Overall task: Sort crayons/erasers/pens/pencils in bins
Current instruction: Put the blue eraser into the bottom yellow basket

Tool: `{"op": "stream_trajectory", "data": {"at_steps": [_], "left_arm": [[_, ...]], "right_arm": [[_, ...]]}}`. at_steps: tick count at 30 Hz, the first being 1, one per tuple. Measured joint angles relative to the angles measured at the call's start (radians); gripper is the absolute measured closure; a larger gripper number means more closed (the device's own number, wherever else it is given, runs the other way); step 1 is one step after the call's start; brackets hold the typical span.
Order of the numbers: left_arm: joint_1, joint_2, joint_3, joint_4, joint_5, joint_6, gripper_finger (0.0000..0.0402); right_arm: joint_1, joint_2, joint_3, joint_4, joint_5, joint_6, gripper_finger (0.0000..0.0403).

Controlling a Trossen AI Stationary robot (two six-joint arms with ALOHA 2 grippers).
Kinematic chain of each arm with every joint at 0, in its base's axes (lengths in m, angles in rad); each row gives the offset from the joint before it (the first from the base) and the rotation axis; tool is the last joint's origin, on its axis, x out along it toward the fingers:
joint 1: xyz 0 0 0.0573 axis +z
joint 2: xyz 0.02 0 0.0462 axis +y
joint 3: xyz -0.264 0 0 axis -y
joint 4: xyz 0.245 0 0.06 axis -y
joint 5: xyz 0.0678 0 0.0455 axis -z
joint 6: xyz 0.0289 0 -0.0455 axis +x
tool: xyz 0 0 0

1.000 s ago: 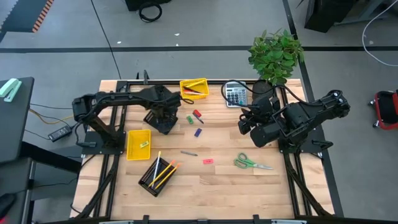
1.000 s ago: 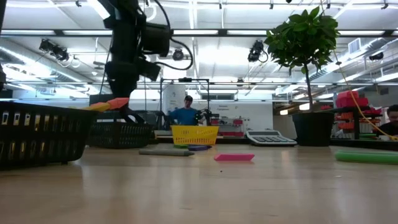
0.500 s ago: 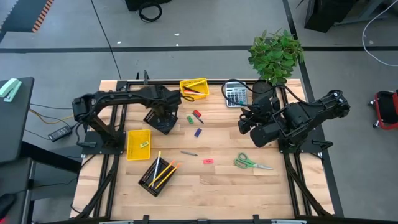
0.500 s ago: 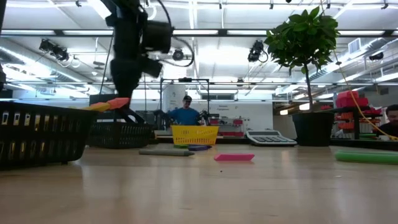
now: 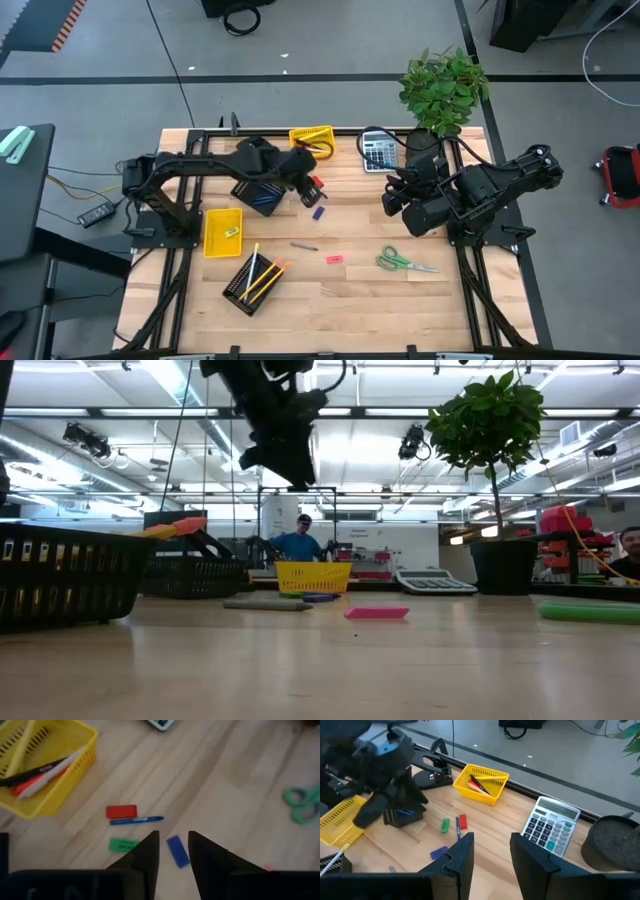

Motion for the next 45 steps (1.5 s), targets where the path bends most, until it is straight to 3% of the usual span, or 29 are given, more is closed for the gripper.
{"op": "stream_trajectory", "data": {"at_steps": [4, 6, 15, 21, 26, 34, 45], "left_arm": [[-0.066, 0.058, 0.000, 0.079, -0.147, 0.032, 0.0299], [-0.084, 0.097, -0.002, 0.106, -0.156, 0.019, 0.0299], [-0.079, 0.247, -0.002, 0.105, -0.018, -0.192, 0.0242], [-0.072, 0.304, -0.002, 0.135, 0.085, -0.339, 0.0197], [-0.073, 0.319, 0.006, 0.147, 0.072, -0.355, 0.0207], [-0.065, 0.366, 0.048, 0.032, 0.059, -0.300, 0.0239], [-0.066, 0.429, 0.087, 0.013, 0.072, -0.255, 0.0223]], "right_arm": [[0.001, 0.000, 0.000, -0.001, -0.029, -0.014, 0.0270], [0.006, -0.001, 0.000, -0.002, -0.046, -0.020, 0.0270], [0.063, 0.000, 0.000, -0.007, -0.152, -0.096, 0.0270], [0.121, 0.000, 0.000, -0.031, -0.162, -0.104, 0.0270], [0.133, 0.000, 0.000, -0.054, -0.162, -0.113, 0.0270], [0.133, 0.000, 0.000, -0.055, -0.150, -0.095, 0.0270], [0.133, 0.000, 0.000, -0.055, -0.143, -0.044, 0.0270]]}}
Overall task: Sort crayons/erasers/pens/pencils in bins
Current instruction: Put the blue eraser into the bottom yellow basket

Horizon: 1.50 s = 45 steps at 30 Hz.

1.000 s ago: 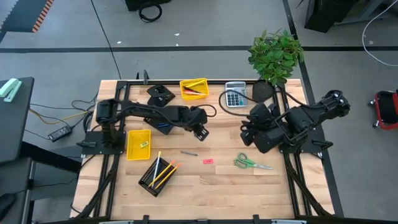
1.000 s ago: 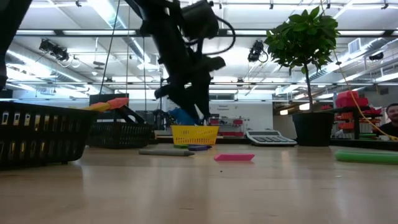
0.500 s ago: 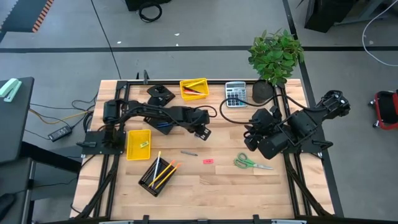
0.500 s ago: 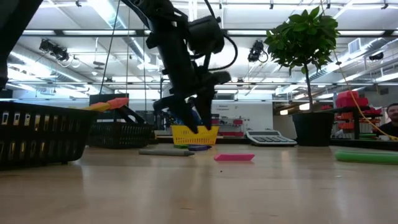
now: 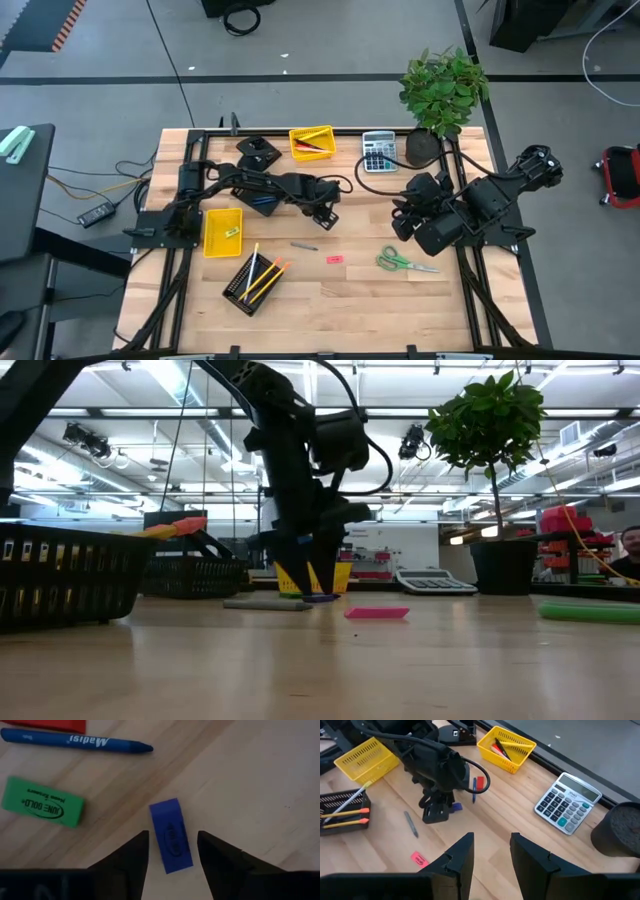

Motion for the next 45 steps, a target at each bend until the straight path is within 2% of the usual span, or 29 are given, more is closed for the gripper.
{"op": "stream_trajectory", "data": {"at_steps": [6, 12, 15, 18, 27, 30, 34, 39, 45], "left_arm": [[0.002, 0.004, 0.000, -0.001, -0.011, 0.032, 0.0217], [-0.012, 0.036, 0.005, -0.004, 0.007, 0.023, 0.0232], [-0.031, 0.041, 0.004, -0.002, -0.018, 0.017, 0.0240], [-0.042, 0.041, 0.003, -0.001, -0.049, 0.014, 0.0252], [-0.042, 0.028, 0.000, -0.002, -0.027, 0.029, 0.0312], [-0.028, -0.011, -0.006, -0.028, 0.061, 0.038, 0.0323], [-0.018, -0.111, -0.003, -0.035, 0.123, 0.072, 0.0321], [-0.010, -0.207, -0.004, -0.140, 0.118, 0.114, 0.0319], [-0.035, -0.352, -0.003, -0.413, 0.119, 0.212, 0.0326]], "right_arm": [[0.000, 0.000, 0.000, 0.000, -0.001, 0.022, 0.0270], [0.000, 0.000, 0.000, 0.000, -0.003, 0.022, 0.0270], [0.000, 0.000, 0.000, 0.000, -0.003, 0.023, 0.0270], [0.000, 0.000, 0.000, 0.000, -0.003, 0.022, 0.0270], [0.000, 0.000, 0.000, 0.000, -0.003, 0.012, 0.0270], [0.000, 0.000, 0.000, 0.000, -0.003, 0.004, 0.0270], [0.000, 0.000, 0.000, 0.000, -0.003, 0.004, 0.0270], [0.000, 0.000, 0.000, -0.001, 0.007, 0.004, 0.0270], [0.000, 0.000, 0.000, -0.003, 0.042, 0.003, 0.0270]]}}
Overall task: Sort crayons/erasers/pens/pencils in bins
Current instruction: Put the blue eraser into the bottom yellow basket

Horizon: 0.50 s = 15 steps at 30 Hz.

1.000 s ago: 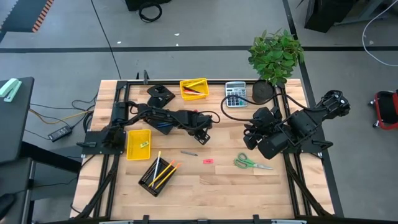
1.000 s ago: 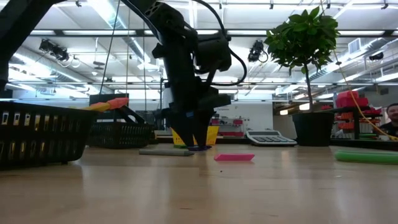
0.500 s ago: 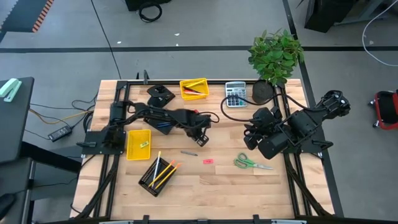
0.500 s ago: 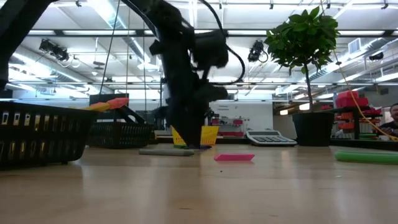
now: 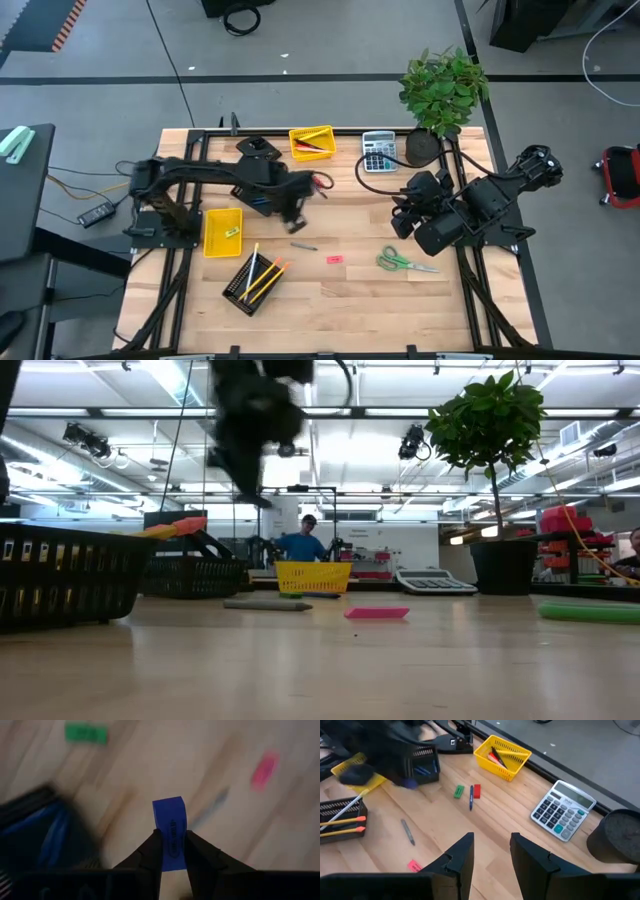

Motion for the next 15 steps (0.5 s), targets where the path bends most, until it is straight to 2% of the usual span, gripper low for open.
{"op": "stream_trajectory", "data": {"at_steps": [3, 7, 15], "left_arm": [[-0.039, -0.080, -0.002, -0.164, -0.005, 0.114, 0.0321], [-0.074, -0.191, -0.064, -0.283, -0.004, 0.153, 0.0321], [-0.073, -0.524, -0.415, -0.245, -0.002, -0.043, 0.0325]], "right_arm": [[0.000, 0.000, 0.000, -0.004, 0.019, -0.003, 0.0270], [0.000, 0.000, 0.000, -0.010, 0.034, -0.007, 0.0270], [0.000, 0.000, 0.000, -0.016, 0.054, -0.006, 0.0270]]}}
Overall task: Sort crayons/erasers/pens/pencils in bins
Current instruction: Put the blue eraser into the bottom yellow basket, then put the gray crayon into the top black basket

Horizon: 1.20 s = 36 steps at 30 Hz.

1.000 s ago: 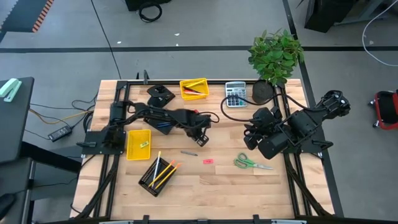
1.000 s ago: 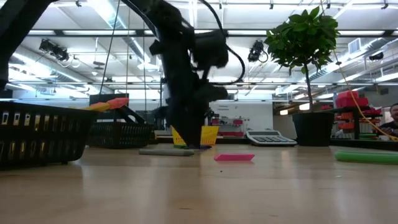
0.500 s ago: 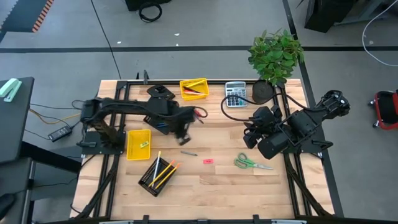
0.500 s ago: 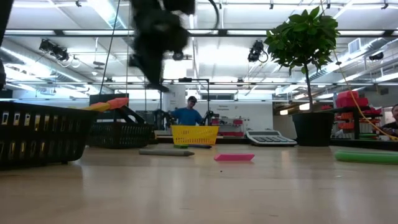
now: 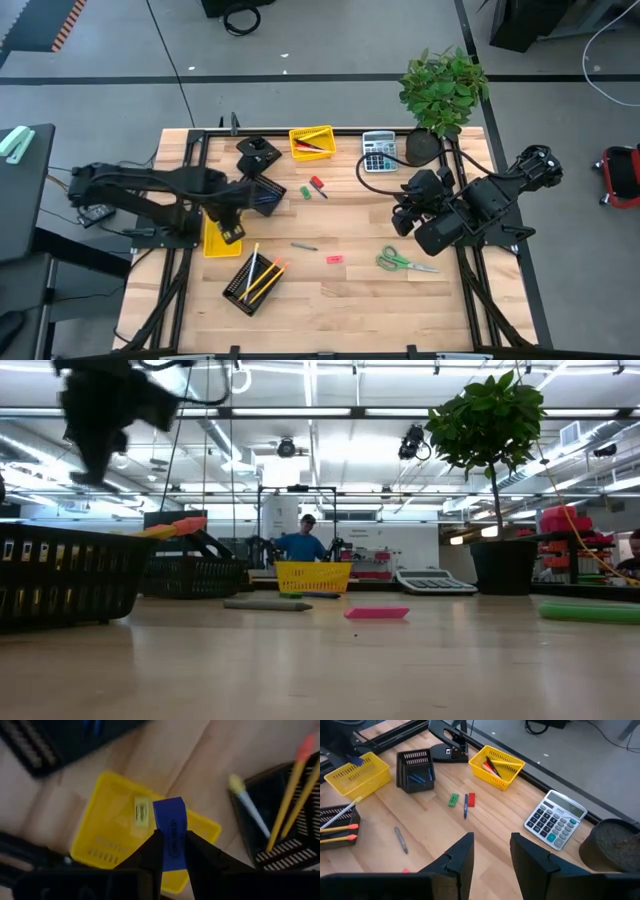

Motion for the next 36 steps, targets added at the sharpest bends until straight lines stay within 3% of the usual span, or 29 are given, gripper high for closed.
{"op": "stream_trajectory", "data": {"at_steps": [4, 9, 14, 26, 31, 36], "left_arm": [[0.000, -0.108, -0.112, 0.055, 0.005, -0.122, 0.0319], [-0.001, -0.128, -0.135, 0.037, -0.018, -0.137, 0.0322], [0.011, -0.117, -0.135, -0.001, -0.069, -0.044, 0.0292], [0.114, -0.111, -0.133, -0.018, -0.066, 0.216, 0.0152], [0.169, -0.111, -0.080, 0.004, -0.065, 0.321, 0.0137], [0.240, -0.110, 0.023, 0.139, -0.055, 0.360, 0.0145]], "right_arm": [[0.000, 0.000, 0.000, 0.000, 0.018, 0.003, 0.0270], [-0.009, 0.000, 0.000, 0.001, 0.030, 0.003, 0.0270], [-0.043, 0.000, 0.000, 0.005, 0.030, 0.017, 0.0270], [-0.123, 0.000, 0.000, 0.020, 0.030, 0.120, 0.0270], [-0.146, 0.000, 0.000, 0.020, 0.029, 0.168, 0.0270], [-0.162, 0.000, 0.000, 0.045, 0.030, 0.299, 0.0270]]}}
